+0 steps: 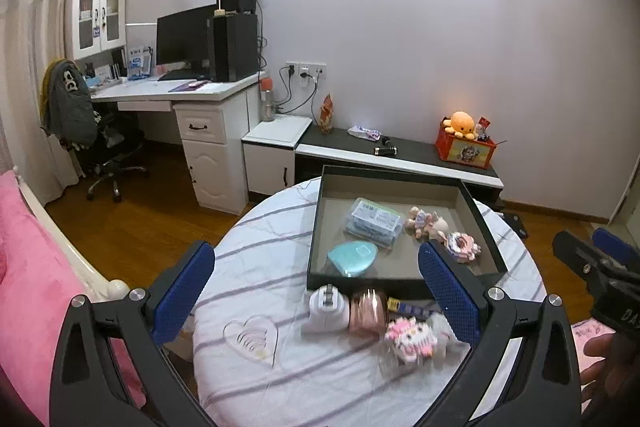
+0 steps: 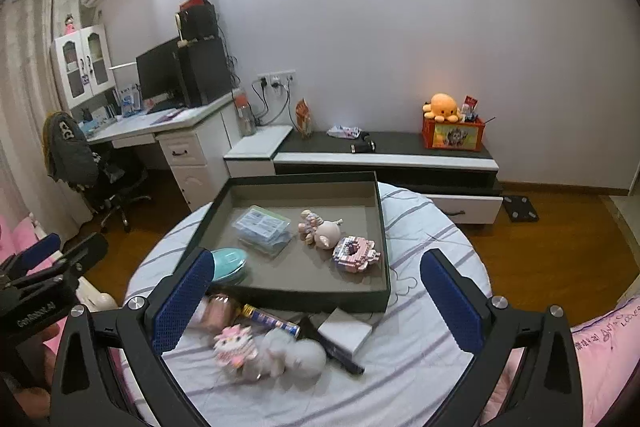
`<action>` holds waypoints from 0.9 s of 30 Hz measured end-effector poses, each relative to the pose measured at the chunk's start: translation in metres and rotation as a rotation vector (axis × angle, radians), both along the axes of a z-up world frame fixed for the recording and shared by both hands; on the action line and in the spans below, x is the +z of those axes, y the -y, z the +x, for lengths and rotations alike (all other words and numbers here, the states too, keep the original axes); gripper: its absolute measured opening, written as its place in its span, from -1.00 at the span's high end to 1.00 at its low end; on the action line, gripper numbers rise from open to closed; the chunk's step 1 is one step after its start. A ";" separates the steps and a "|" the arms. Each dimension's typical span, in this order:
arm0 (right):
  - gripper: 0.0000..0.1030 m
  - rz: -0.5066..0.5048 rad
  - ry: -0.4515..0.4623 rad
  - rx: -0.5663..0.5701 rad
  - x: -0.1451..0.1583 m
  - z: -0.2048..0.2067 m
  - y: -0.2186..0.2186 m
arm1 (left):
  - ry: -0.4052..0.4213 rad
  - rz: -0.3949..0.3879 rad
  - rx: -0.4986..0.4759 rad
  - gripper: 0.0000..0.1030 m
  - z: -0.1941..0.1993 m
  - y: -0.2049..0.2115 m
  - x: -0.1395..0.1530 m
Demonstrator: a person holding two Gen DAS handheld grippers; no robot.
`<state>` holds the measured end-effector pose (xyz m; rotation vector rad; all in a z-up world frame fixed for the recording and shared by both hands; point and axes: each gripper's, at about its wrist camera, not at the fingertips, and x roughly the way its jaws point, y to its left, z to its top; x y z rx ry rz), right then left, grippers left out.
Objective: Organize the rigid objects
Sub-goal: 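Withdraw both tools from the tray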
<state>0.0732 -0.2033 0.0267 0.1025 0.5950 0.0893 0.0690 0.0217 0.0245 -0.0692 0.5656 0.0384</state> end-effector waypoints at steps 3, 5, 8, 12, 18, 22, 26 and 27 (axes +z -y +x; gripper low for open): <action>-1.00 0.006 0.024 0.003 0.005 -0.024 -0.002 | 0.005 0.004 0.006 -1.00 -0.021 0.001 -0.003; -1.00 0.009 0.034 0.000 0.006 -0.039 -0.002 | 0.002 -0.003 0.003 -1.00 -0.033 0.001 -0.008; -1.00 0.029 0.033 -0.006 0.000 -0.060 -0.001 | -0.001 -0.011 0.010 -1.00 -0.050 0.000 -0.016; -1.00 0.021 0.011 -0.016 -0.014 -0.083 0.003 | -0.013 -0.012 0.007 -1.00 -0.065 0.001 -0.026; -1.00 0.028 -0.036 -0.042 -0.031 -0.095 0.011 | -0.030 -0.014 0.003 -1.00 -0.075 0.003 -0.035; -1.00 0.025 -0.034 -0.038 -0.032 -0.097 0.010 | -0.027 -0.004 0.005 -1.00 -0.079 0.004 -0.035; -1.00 0.019 -0.030 -0.027 -0.031 -0.100 0.007 | -0.029 -0.005 0.008 -1.00 -0.080 0.005 -0.035; -1.00 0.019 -0.031 -0.025 -0.030 -0.100 0.006 | -0.030 -0.007 0.009 -1.00 -0.080 0.004 -0.036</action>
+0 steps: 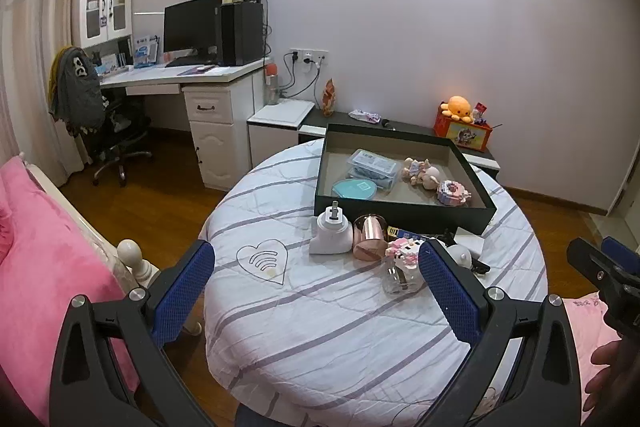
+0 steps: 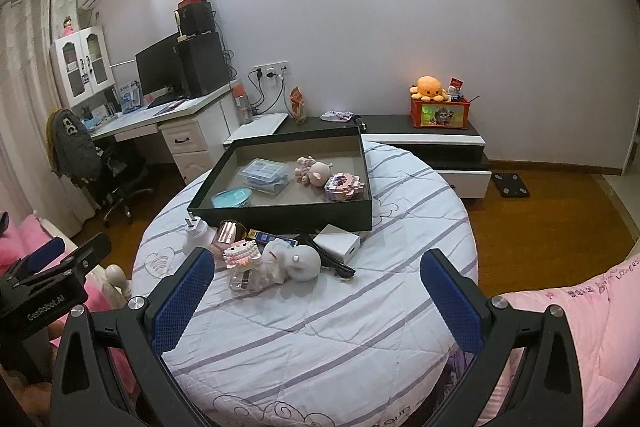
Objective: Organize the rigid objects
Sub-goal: 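Withdraw both tools from the tray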
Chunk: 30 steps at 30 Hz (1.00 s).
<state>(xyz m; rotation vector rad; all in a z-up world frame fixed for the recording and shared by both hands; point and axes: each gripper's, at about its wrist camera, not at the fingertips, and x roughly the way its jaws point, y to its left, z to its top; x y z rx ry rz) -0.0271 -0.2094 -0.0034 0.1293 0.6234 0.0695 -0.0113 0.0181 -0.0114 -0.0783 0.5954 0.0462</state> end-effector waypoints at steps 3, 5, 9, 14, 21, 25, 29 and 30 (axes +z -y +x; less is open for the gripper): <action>-1.00 -0.002 -0.004 0.006 0.000 0.000 -0.003 | -0.003 -0.002 0.003 -1.00 -0.001 -0.001 -0.001; -1.00 -0.003 -0.008 0.008 -0.001 0.001 -0.003 | -0.007 -0.003 0.004 -1.00 0.000 -0.001 -0.002; -1.00 -0.009 -0.020 0.013 -0.004 0.004 -0.005 | -0.018 -0.004 0.002 -1.00 0.003 -0.001 -0.004; -1.00 -0.011 -0.033 0.013 -0.007 0.007 -0.006 | -0.031 -0.002 -0.004 -1.00 0.008 0.000 -0.008; -1.00 -0.015 -0.065 0.007 -0.016 0.016 -0.004 | -0.060 -0.004 -0.005 -1.00 0.017 -0.001 -0.018; -1.00 -0.016 -0.090 -0.001 -0.025 0.023 -0.001 | -0.086 -0.007 0.000 -1.00 0.027 -0.003 -0.028; -1.00 -0.017 -0.120 -0.009 -0.037 0.031 0.002 | -0.109 -0.002 0.011 -1.00 0.042 -0.004 -0.040; -1.00 -0.016 -0.129 -0.009 -0.040 0.034 0.003 | -0.114 0.001 0.013 -1.00 0.045 -0.004 -0.042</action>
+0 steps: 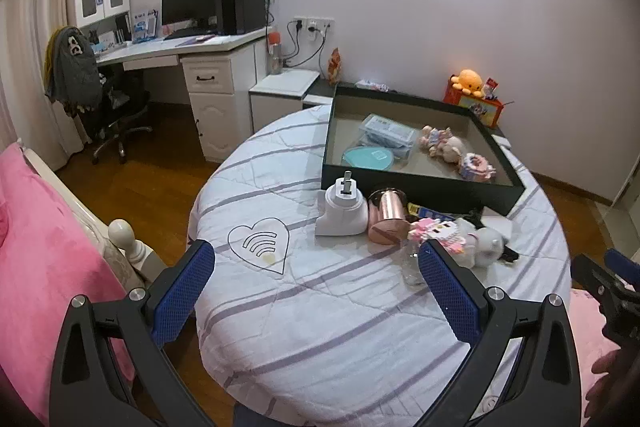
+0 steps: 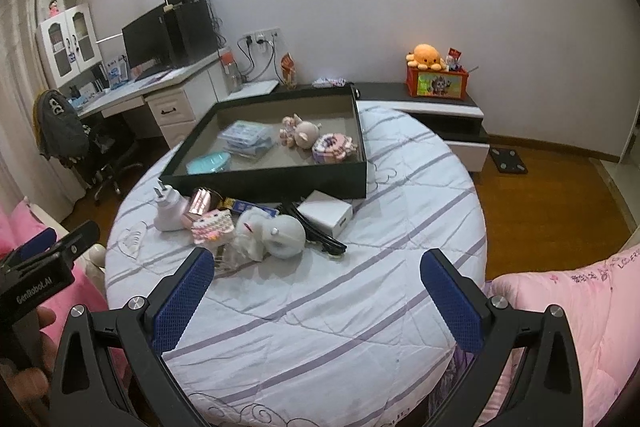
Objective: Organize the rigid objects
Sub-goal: 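Withdraw both tools from the tray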
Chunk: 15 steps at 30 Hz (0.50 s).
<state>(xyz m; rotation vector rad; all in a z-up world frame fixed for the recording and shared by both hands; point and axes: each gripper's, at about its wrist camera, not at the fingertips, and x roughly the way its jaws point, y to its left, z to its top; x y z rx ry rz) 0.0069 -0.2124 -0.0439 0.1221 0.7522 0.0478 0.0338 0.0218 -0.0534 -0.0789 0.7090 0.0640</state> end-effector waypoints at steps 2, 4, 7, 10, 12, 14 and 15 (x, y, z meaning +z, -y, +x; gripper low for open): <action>-1.00 -0.001 -0.019 0.000 -0.007 0.006 0.002 | -0.010 0.007 0.006 -1.00 0.008 0.001 -0.006; -1.00 0.001 -0.035 0.000 -0.014 0.011 0.003 | -0.023 0.015 0.008 -1.00 0.017 0.001 -0.012; -1.00 0.005 -0.064 0.001 -0.024 0.021 0.005 | -0.048 0.019 0.013 -1.00 0.031 0.001 -0.022; -1.00 0.007 -0.087 0.008 -0.033 0.030 0.003 | -0.066 0.020 0.002 -1.00 0.040 0.004 -0.030; -1.00 0.009 -0.102 0.017 -0.040 0.037 0.001 | -0.081 0.021 -0.023 -1.00 0.043 0.010 -0.036; -1.00 0.011 -0.117 0.028 -0.046 0.043 -0.003 | -0.092 0.018 -0.055 -1.00 0.043 0.017 -0.041; -1.00 0.013 -0.124 0.034 -0.049 0.046 -0.005 | -0.094 0.019 -0.069 -1.00 0.042 0.020 -0.043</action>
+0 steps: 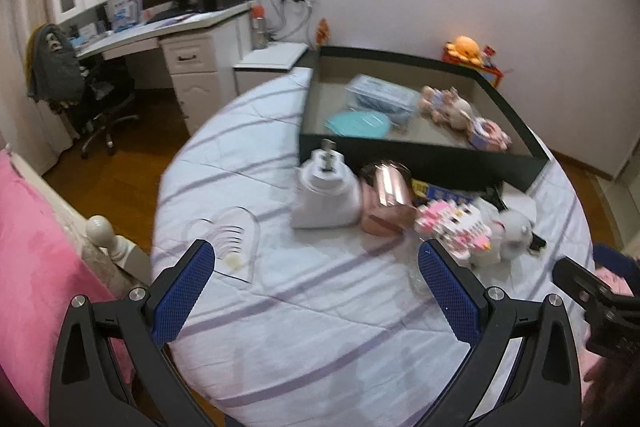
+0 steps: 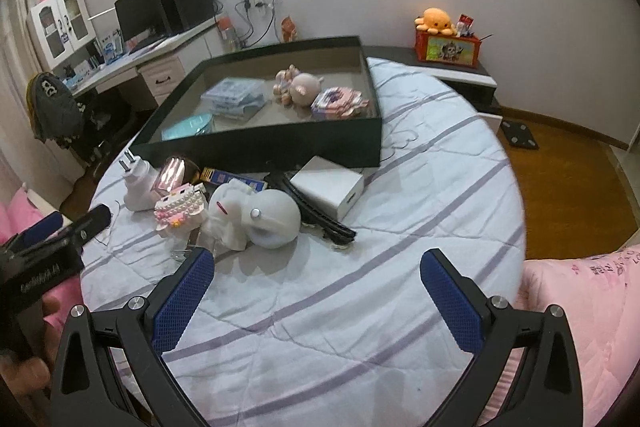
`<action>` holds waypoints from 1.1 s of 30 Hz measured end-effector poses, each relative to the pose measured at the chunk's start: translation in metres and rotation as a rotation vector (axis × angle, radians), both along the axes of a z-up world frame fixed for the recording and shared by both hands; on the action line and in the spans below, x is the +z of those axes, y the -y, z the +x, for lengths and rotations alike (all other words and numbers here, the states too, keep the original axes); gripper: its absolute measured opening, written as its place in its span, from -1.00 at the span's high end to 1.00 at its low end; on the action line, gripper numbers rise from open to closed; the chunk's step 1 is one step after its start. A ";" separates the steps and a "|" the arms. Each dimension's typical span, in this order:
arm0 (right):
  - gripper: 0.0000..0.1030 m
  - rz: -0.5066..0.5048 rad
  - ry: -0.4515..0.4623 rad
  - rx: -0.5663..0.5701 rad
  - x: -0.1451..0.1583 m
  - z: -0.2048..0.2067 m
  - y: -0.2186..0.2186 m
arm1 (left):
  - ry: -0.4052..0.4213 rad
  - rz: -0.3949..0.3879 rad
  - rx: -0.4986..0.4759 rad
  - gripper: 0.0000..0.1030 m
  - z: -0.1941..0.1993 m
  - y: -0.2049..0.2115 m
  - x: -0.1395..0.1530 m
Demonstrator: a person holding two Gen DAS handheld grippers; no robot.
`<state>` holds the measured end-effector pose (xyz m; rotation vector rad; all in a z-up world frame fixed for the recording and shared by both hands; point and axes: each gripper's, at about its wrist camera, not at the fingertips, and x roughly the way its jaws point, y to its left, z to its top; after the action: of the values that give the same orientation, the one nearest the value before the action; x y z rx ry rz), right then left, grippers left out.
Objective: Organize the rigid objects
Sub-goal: 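Withdraw both tools from the tray, then grasp the white plug adapter with the left gripper while the right grasps the white figure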
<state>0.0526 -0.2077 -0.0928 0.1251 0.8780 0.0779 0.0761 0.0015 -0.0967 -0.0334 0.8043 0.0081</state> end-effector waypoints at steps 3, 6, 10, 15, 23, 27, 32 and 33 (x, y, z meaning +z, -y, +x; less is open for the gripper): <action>-1.00 -0.001 -0.016 0.027 -0.008 0.009 -0.006 | -0.010 0.002 -0.041 -1.00 0.001 0.010 -0.006; -1.00 0.004 -0.025 0.048 -0.013 0.016 -0.011 | -0.022 -0.001 -0.044 -1.00 0.002 0.012 -0.010; -1.00 0.020 -0.030 0.073 -0.019 0.025 -0.018 | -0.031 -0.004 -0.031 -1.00 0.006 0.007 -0.013; -0.88 0.038 -0.036 0.095 -0.025 0.035 -0.027 | -0.041 0.004 -0.016 -0.99 0.014 0.000 -0.017; -0.74 0.025 -0.038 0.103 -0.034 0.049 -0.041 | -0.014 -0.006 0.018 -0.99 0.037 -0.015 -0.016; -0.52 0.023 -0.027 0.106 -0.035 0.050 -0.046 | -0.010 -0.012 0.045 -0.99 0.053 -0.021 -0.020; -0.52 0.009 -0.028 0.104 -0.034 0.050 -0.051 | -0.026 0.013 0.092 -1.00 0.073 -0.029 -0.035; -0.52 0.007 -0.029 0.105 -0.034 0.050 -0.051 | -0.032 0.000 0.086 -1.00 0.075 -0.030 -0.039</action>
<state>0.1031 -0.1564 -0.1266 0.0868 0.9128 0.1778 0.1508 0.0315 -0.1352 -0.0678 0.8347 0.0900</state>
